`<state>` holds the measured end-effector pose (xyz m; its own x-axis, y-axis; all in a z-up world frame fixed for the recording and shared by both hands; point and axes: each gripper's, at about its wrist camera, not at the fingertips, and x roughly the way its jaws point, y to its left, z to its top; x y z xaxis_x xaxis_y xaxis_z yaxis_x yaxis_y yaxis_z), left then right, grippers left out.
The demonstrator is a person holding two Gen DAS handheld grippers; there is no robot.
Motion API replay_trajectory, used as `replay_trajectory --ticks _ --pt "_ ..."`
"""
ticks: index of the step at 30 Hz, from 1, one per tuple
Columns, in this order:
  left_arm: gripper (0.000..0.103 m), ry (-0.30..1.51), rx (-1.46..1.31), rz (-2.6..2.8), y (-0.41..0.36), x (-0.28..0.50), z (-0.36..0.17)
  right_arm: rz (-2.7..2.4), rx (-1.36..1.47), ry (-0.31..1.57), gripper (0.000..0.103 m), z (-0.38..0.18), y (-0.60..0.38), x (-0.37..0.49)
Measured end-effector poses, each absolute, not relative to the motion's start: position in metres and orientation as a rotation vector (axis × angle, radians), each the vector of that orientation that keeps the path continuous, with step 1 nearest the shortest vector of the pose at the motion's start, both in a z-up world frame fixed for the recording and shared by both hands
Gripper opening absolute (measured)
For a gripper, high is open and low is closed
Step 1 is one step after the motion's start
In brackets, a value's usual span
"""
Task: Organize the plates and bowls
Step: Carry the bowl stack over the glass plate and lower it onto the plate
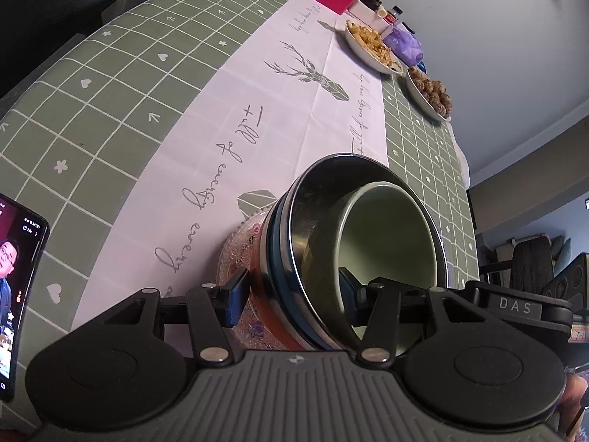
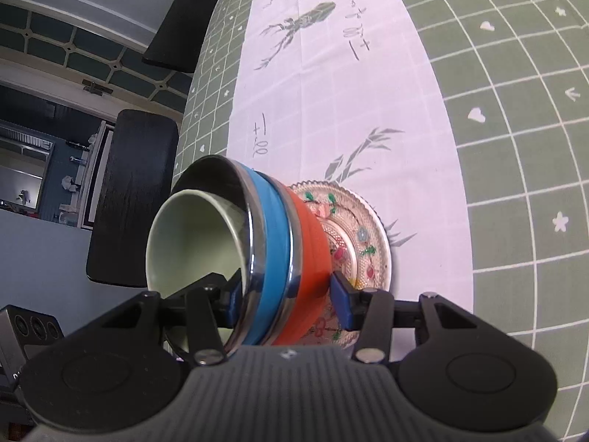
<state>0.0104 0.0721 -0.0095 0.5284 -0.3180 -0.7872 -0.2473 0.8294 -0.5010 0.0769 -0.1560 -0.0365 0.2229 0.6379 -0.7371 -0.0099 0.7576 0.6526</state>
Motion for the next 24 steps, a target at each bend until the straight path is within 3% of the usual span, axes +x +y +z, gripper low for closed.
replay_trajectory --ticks 17,24 --pt "0.055 1.051 -0.604 -0.039 0.069 0.014 -0.017 0.486 0.550 1.255 0.047 -0.043 -0.155 0.077" --pt "0.052 1.039 -0.618 -0.041 0.072 0.012 -0.017 0.494 0.572 1.252 0.054 -0.047 -0.159 0.076"
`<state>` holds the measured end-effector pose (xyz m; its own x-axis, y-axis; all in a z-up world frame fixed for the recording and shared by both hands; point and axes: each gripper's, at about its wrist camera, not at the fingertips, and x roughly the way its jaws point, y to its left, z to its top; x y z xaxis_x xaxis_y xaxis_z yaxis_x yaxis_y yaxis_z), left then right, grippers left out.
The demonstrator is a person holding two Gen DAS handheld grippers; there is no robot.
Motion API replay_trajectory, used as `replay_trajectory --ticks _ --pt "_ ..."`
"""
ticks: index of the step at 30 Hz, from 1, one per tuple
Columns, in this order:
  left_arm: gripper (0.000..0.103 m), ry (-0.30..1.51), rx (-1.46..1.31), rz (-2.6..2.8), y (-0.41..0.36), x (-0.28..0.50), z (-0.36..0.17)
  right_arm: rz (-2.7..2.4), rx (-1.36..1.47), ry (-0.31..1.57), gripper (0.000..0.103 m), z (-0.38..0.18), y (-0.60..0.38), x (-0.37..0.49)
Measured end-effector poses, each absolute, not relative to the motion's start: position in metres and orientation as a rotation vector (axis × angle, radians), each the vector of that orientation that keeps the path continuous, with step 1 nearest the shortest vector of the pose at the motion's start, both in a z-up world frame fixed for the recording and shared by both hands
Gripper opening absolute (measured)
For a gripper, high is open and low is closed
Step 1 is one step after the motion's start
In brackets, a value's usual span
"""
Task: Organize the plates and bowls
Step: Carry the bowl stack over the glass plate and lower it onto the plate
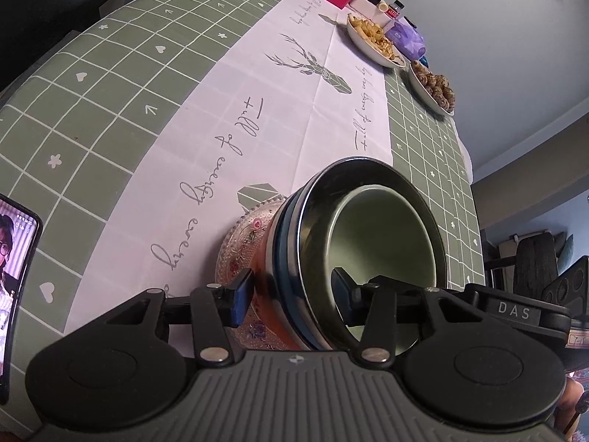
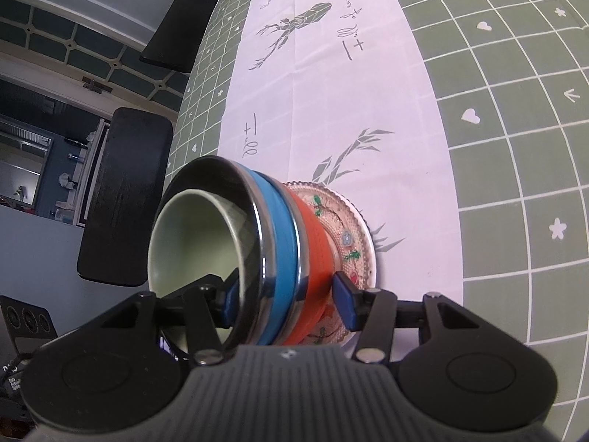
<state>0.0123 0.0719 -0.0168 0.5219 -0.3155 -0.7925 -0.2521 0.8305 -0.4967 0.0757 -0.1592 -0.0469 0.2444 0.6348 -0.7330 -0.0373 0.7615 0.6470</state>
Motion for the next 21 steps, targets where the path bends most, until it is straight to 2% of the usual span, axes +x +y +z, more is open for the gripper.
replay_trajectory --ticks 4,8,12,17,21 --pt "0.053 1.024 -0.615 -0.046 0.074 0.010 -0.015 0.496 0.548 1.241 0.055 -0.044 -0.157 0.074" --pt "0.062 0.999 -0.567 -0.016 0.073 0.008 -0.010 0.487 0.534 1.238 0.062 -0.046 -0.158 0.074" --pt "0.067 0.964 -0.573 -0.013 0.076 0.005 -0.005 0.493 0.532 1.226 0.064 -0.044 -0.161 0.074" --pt "0.072 0.799 -0.418 0.032 0.064 -0.006 0.022 0.502 0.466 1.129 0.067 -0.027 -0.161 0.069" --pt "0.078 0.605 -0.217 0.040 0.042 -0.021 0.046 0.499 0.352 0.964 0.070 0.001 -0.158 0.056"
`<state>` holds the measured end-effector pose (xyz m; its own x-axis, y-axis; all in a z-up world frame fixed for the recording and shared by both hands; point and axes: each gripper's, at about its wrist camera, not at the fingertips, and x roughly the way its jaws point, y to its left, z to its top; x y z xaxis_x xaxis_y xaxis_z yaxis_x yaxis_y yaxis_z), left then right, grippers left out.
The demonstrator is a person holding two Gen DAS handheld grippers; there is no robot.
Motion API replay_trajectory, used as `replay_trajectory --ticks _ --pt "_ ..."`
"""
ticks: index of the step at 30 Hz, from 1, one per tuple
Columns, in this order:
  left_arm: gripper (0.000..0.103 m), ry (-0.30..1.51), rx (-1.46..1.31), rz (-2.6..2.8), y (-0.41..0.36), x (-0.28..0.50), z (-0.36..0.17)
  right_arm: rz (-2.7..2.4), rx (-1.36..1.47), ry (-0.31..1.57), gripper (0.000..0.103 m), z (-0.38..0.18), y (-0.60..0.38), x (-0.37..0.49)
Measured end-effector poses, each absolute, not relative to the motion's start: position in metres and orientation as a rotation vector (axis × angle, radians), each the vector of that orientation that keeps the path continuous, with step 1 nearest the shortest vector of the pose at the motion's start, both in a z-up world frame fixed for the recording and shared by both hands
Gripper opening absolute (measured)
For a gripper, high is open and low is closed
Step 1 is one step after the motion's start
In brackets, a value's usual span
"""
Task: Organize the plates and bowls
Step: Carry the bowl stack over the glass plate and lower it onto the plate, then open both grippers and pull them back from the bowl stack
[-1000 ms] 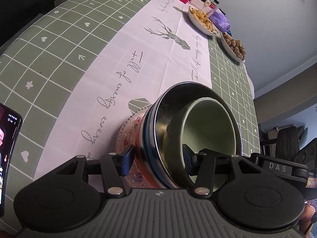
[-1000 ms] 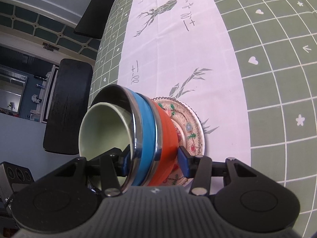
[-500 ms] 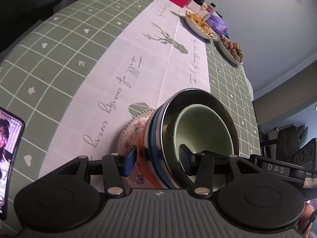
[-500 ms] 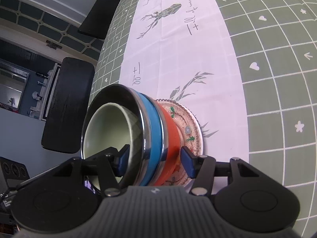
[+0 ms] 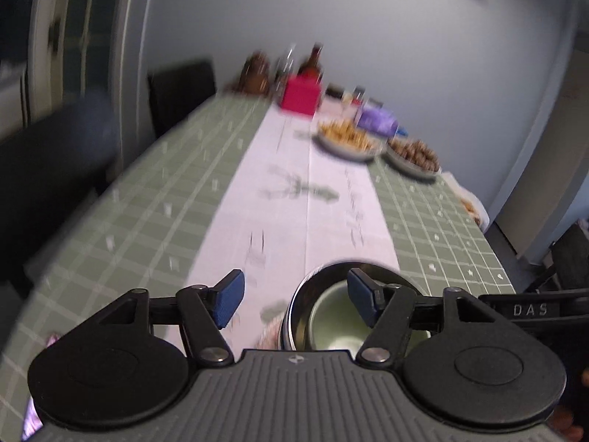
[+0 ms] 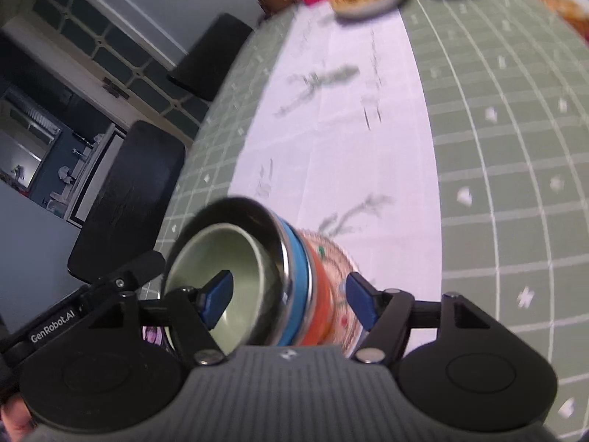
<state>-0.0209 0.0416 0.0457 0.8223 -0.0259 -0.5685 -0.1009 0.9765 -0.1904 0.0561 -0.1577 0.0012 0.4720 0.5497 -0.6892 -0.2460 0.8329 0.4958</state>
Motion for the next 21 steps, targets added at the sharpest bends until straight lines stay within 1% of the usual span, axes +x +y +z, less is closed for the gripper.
replay_trajectory --ticks 1,3,5,7,10,13,16,18,21 --pt "0.079 0.564 -0.185 0.039 0.037 -0.024 0.050 0.492 0.311 0.909 0.071 0.010 -0.157 0.051" --pt "0.081 0.495 -0.124 0.039 0.029 -0.031 0.056 0.481 0.226 0.786 0.082 0.027 -0.156 0.038" --pt "0.081 0.445 -0.092 0.032 0.021 -0.038 0.063 0.477 0.139 0.670 0.086 0.043 -0.156 0.023" --pt "0.087 0.401 -0.083 0.017 0.014 -0.047 0.069 0.471 0.064 0.567 0.092 0.054 -0.158 0.005" --pt "0.087 0.348 -0.065 0.011 0.000 -0.062 0.074 0.440 -0.013 0.430 0.098 0.062 -0.167 -0.025" --pt "0.087 0.307 -0.053 0.010 -0.016 -0.079 0.074 0.395 -0.066 0.296 0.100 0.060 -0.181 -0.056" --pt "0.086 0.283 -0.054 -0.026 -0.029 -0.096 0.071 0.328 -0.103 0.210 0.100 0.052 -0.195 -0.083" --pt "0.086 0.274 -0.048 -0.043 -0.035 -0.106 0.066 0.293 -0.093 0.196 0.100 0.044 -0.206 -0.097" --pt "0.087 0.283 -0.016 -0.063 -0.043 -0.120 0.052 0.271 -0.018 0.234 0.100 0.029 -0.223 -0.111"
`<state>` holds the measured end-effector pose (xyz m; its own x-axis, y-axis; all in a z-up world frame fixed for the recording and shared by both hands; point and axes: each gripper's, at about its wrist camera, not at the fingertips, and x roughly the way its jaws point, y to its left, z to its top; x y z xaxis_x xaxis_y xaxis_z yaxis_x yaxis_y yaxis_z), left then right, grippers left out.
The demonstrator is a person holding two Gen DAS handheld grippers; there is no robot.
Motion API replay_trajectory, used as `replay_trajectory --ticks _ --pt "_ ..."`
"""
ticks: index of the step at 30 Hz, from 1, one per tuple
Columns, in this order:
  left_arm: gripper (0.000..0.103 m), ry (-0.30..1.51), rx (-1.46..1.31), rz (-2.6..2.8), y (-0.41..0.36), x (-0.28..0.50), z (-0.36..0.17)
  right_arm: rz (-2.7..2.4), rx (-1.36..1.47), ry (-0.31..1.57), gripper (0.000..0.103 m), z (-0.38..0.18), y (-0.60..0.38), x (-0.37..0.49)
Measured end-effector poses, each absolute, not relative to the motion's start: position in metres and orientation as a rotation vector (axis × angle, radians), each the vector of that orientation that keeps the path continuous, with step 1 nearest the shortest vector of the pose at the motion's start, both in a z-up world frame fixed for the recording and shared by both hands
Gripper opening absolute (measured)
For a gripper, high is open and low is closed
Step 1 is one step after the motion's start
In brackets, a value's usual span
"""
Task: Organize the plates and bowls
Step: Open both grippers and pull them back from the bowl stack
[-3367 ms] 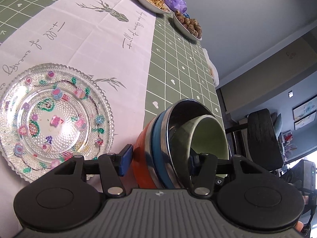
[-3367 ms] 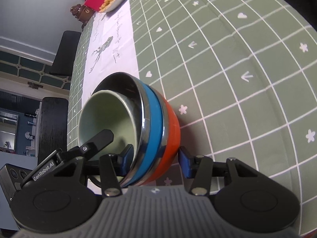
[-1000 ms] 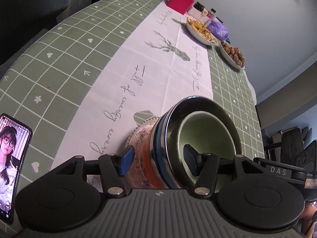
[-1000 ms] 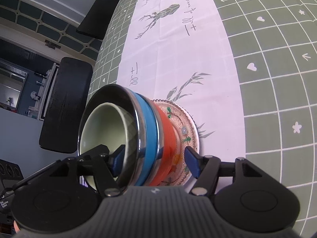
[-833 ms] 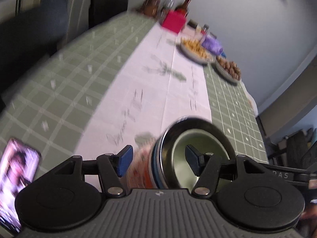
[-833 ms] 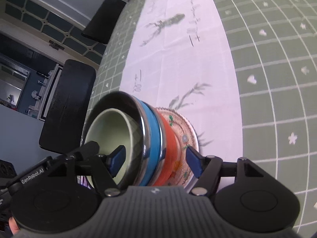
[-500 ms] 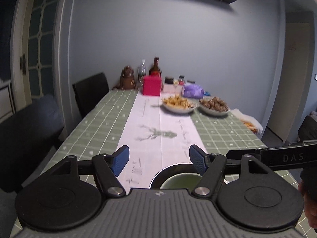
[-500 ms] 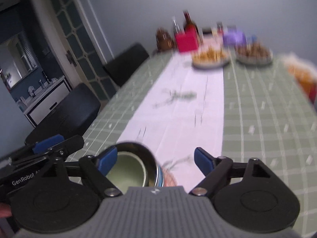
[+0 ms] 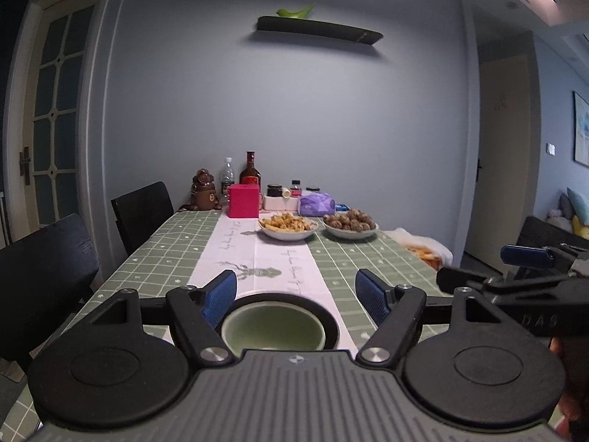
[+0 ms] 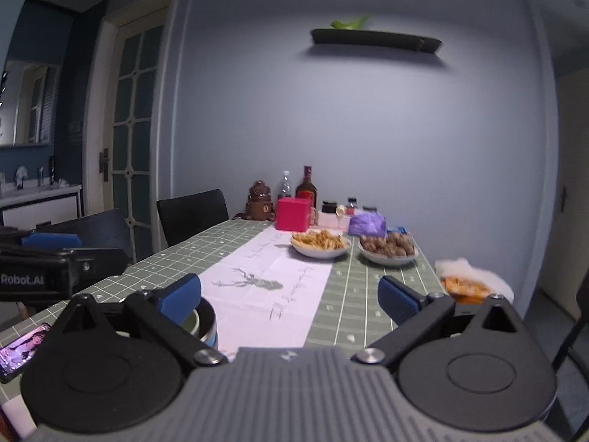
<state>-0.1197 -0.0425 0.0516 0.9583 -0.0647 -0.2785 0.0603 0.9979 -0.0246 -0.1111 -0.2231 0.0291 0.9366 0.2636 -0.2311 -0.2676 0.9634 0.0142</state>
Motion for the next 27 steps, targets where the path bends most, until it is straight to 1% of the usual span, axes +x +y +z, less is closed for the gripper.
replay_trajectory --ticks 5,9,12,16,19,27 --pt "0.092 0.378 0.020 -0.101 -0.051 -0.128 0.018 0.259 0.048 0.317 0.100 0.005 -0.233 -0.127" --pt "0.092 0.495 0.037 -0.090 -0.056 -0.123 -0.011 0.236 0.041 0.364 0.100 -0.017 -0.228 -0.142" --pt "0.092 0.578 0.014 -0.088 -0.051 -0.118 -0.028 0.222 0.066 0.434 0.100 -0.034 -0.229 -0.144" --pt "0.092 0.647 -0.024 -0.020 -0.038 -0.117 -0.040 0.197 0.093 0.494 0.100 -0.048 -0.232 -0.142" --pt "0.092 0.669 -0.053 -0.005 -0.031 -0.121 -0.042 0.168 0.069 0.498 0.100 -0.051 -0.229 -0.140" --pt "0.092 0.634 -0.012 -0.003 -0.035 -0.122 -0.039 0.191 0.040 0.479 0.100 -0.053 -0.222 -0.142"
